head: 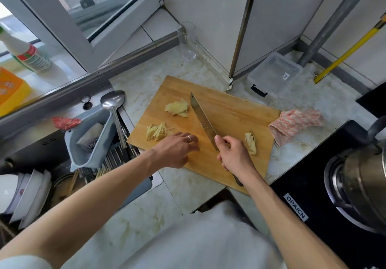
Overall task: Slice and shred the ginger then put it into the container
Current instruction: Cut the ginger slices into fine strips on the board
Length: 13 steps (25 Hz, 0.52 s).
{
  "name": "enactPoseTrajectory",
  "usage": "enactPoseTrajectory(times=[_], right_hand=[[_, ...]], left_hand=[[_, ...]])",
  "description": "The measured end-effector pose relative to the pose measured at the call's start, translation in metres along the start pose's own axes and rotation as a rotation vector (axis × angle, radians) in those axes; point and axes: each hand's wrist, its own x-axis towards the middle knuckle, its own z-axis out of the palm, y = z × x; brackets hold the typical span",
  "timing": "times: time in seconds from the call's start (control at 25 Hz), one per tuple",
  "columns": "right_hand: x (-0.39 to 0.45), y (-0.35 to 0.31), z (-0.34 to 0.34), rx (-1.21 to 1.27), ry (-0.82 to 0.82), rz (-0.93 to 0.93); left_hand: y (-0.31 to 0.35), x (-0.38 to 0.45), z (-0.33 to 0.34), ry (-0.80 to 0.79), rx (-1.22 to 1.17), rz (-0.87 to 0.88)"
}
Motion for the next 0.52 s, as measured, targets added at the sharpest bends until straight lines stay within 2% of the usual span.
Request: enactPoseTrajectory(times=[0.24,0.36,0.44,0.52], right_hand=[[0.001,-0.002,-0.006,-0.020,-0.002,-0.015],[0.000,-0.002,-0.005,-0.015,0.002,-0.020],[-0.001,-0.002,-0.003,-0.019,0.003,-0.018],[-0.001,-0.004,-0.001,-0.014,0.004,-0.014]], left_hand=[[-0.030,0.000,-0.010,-0.036,0.067,0.064],[-0.061,-0.019,-0.016,-0.020,0.112,-0.018],[-0.062,-0.024,-0.019,0.064,0.047,-0.111],[-0.047,-0.022,-0.025,0.237,-0.115,-0.243]])
